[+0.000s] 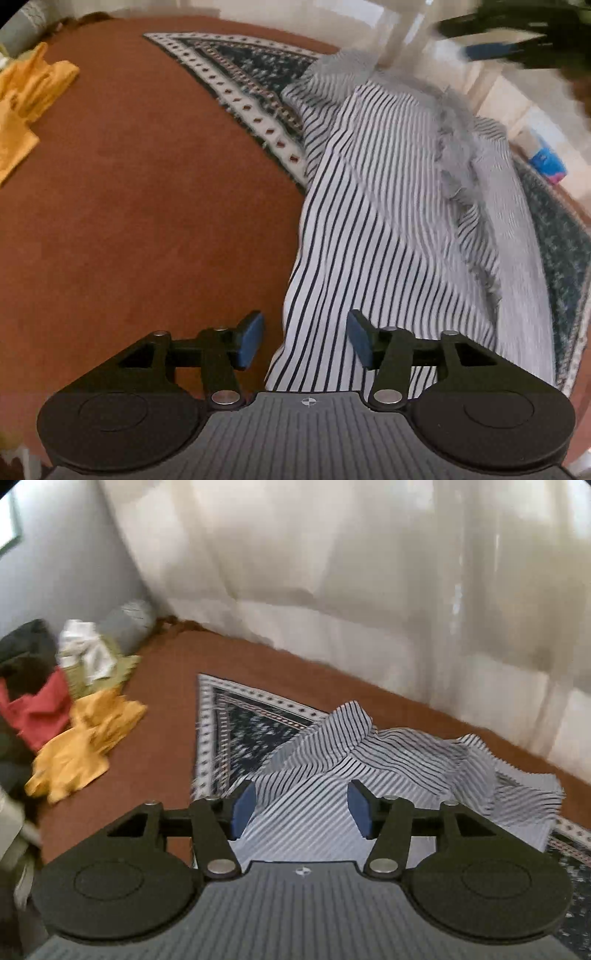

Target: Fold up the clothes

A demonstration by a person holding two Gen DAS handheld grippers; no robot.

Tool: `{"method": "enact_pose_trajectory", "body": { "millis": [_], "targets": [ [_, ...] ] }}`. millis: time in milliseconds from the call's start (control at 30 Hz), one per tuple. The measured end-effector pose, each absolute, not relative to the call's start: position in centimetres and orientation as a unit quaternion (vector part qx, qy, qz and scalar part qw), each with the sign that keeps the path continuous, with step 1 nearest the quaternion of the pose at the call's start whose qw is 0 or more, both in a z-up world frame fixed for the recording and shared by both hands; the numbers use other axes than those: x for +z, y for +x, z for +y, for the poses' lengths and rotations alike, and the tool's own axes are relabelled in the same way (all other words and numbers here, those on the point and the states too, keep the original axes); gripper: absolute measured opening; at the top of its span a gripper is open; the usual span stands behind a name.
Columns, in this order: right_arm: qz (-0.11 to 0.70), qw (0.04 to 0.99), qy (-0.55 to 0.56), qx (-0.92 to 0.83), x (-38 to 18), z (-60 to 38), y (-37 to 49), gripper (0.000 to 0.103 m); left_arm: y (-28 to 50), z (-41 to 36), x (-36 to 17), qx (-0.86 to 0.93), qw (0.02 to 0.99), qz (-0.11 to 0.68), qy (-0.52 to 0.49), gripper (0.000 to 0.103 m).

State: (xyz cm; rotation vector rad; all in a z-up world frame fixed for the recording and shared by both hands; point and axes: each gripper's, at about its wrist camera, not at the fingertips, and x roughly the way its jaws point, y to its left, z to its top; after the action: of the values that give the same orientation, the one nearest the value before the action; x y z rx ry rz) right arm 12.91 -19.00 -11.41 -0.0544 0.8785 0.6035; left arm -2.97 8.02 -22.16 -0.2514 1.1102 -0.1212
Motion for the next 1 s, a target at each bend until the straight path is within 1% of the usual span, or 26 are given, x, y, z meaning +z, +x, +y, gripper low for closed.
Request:
{"method": "enact_pose_trajectory", "body": {
  "millis": [100,267,400,600,667,700,733,767,800,833,867,900,1000],
  "targets": [
    [0.443,0.86,-0.027,0.251,-14.4,-16.3,15.8,0.06,-2.4,7.9,-22.1,-0.084,0.835,0.53,-0.122,0.071],
    [0.468,0.86,-0.015,0.204,-18.3,-13.6,19.2,0.06,-1.7,8.0,-22.2,-0.125,0.822,0.54,-0.134,0.069],
    [0.484,0.858,-0.009,0.173,-20.6,-12.2,21.2,0.064,-1.5,8.2,-22.4,-0.14,0.815,0.546,-0.135,0.068],
    [0.504,0.851,-0.035,0.146,-22.4,-10.5,22.0,0.064,-0.8,8.9,-22.7,-0.148,0.808,0.553,-0.142,0.052],
    [0.505,0.85,-0.047,0.14,-22.7,-10.4,21.9,0.063,-0.6,9.0,-22.7,-0.148,0.806,0.555,-0.141,0.043],
    [0.505,0.85,-0.055,0.14,-22.6,-10.3,21.9,0.06,-0.6,9.0,-22.8,-0.149,0.806,0.556,-0.139,0.04],
    [0.504,0.85,-0.062,0.14,-22.6,-10.2,21.8,0.055,-0.5,8.9,-22.8,-0.153,0.805,0.557,-0.135,0.031],
    [0.503,0.85,-0.069,0.139,-22.5,-10.2,21.7,0.041,-0.4,8.9,-22.8,-0.157,0.804,0.558,-0.131,0.011],
    [0.504,0.849,-0.073,0.141,-22.4,-10.2,21.8,0.022,-0.4,8.8,-22.8,-0.161,0.804,0.557,-0.128,0.004],
    [0.508,0.847,-0.076,0.14,-22.3,-10.2,21.9,0.015,-0.4,8.7,-22.7,-0.167,0.805,0.555,-0.124,0.0],
    [0.511,0.844,-0.079,0.139,-22.2,-10.3,22.1,0.005,-0.4,8.5,-22.6,-0.173,0.806,0.552,-0.12,0.0],
    [0.516,0.841,-0.077,0.142,-22.1,-10.5,22.2,0.004,-0.5,8.4,-22.4,-0.178,0.809,0.548,-0.117,0.0],
    [0.51,0.845,-0.062,0.152,-21.2,-11.4,22.2,0.003,-0.6,8.3,-21.4,-0.188,0.816,0.535,-0.112,0.0]
  ]
}}
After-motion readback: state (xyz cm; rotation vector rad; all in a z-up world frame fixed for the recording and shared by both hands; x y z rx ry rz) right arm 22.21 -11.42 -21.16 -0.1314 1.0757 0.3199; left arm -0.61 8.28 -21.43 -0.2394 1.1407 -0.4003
